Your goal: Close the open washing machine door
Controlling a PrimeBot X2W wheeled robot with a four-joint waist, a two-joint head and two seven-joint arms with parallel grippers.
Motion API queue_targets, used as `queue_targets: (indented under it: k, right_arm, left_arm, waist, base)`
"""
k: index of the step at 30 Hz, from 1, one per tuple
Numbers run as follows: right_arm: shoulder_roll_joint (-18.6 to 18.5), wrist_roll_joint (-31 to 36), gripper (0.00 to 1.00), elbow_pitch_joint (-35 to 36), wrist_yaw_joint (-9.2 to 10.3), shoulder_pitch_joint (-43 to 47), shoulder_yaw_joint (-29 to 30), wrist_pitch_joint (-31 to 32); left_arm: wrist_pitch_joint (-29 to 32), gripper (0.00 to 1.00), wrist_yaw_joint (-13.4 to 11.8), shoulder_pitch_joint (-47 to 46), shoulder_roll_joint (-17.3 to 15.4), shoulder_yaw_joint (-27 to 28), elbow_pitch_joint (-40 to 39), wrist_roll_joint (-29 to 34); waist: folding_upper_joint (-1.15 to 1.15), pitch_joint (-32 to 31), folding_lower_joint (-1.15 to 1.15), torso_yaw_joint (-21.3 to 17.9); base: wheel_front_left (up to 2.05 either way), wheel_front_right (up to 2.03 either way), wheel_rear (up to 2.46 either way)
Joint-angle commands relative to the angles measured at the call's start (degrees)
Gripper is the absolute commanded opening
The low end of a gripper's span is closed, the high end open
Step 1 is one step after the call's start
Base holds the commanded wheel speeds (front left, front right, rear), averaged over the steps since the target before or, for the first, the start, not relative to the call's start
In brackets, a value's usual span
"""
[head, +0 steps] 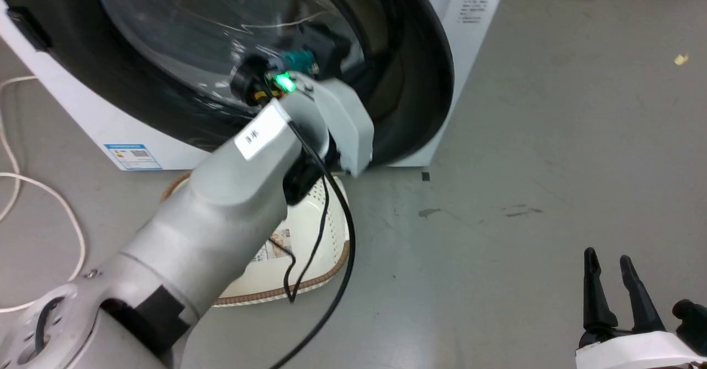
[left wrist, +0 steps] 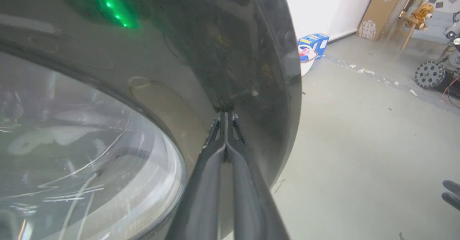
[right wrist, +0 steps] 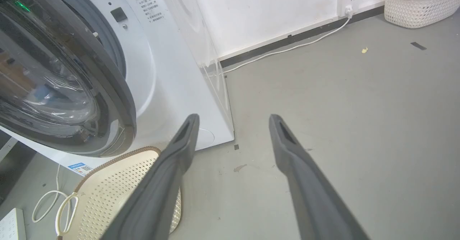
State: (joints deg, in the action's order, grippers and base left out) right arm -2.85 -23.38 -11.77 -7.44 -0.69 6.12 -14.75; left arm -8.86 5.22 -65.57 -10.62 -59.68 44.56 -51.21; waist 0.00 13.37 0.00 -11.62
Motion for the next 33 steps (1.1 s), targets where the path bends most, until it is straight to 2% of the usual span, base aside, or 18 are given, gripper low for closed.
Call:
queue_targets:
  k: [1,8,9,11,14,20,25,29,33]
  right_arm:
    - [0.0,-0.3,1.0,0.1,-0.05,-1.1,0.0,-0.2]
    - [0.0,0.0,1.0,0.1,-0.05,-1.0,0.4,-0.2]
    - [0.0,0.3,1.0,0.0,-0.05,-0.7,0.5,-0.2]
    - [0.0,0.5,1.0,0.0,-0.05,-0.5,0.5,-0.2]
    - [0.0,1.0,1.0,0.3,-0.05,0.1,0.8,-0.2]
    - [0.0,1.9,1.0,0.9,-0.05,1.1,0.5,-0.2]
    - [0.0,2.2,1.0,0.8,-0.05,1.5,-0.1,-0.2]
    - [0.0,2.4,1.0,0.6,-0.05,2.2,-0.5,-0.2]
    - [0.0,2.9,1.0,0.5,-0.05,3.0,-1.0,-0.2]
  left_arm:
    - [-1.1,0.0,-0.5,-1.5,0.6,0.8,1.1,-0.4]
    - [-4.6,0.0,-0.5,-2.8,2.3,5.2,4.6,-3.1]
    - [-5.5,0.0,-0.1,-2.1,2.3,7.9,4.6,-4.7]
    - [-5.8,0.0,0.1,-1.7,2.2,9.3,4.2,-5.2]
    - [-6.1,0.0,-0.2,-0.6,0.3,15.3,0.3,-4.0]
    - [-6.1,0.0,-6.1,9.5,-4.8,33.0,-15.9,8.7]
    - [-6.1,0.0,-10.4,21.1,-6.4,45.9,-27.9,18.9]
    - [-6.1,0.0,-11.6,30.3,-6.7,50.9,-32.5,24.4]
    - [-6.1,0.0,-11.3,38.7,-6.9,52.2,-33.5,26.6]
  waist:
    - [0.0,0.5,0.0,-0.5]
    - [0.0,0.2,0.0,0.2]
    - [0.0,-0.9,0.0,1.0]
    - [0.0,-1.4,0.0,1.4]
    - [0.0,-3.1,0.0,3.0]
    - [0.0,-6.0,0.0,6.3]
    - [0.0,-7.7,0.0,8.0]
    - [0.0,-9.1,0.0,8.8]
    - [0.0,-10.2,0.0,9.3]
  base:
    - [0.0,0.0,0.0]
    - [0.0,0.0,0.0]
    - [0.0,0.0,0.0]
    - [0.0,0.0,0.0]
    - [0.0,0.0,0.0]
    - [0.0,0.0,0.0]
    - [0.0,0.0,0.0]
    - [0.0,0.0,0.0]
    - [0.0,0.0,0.0]
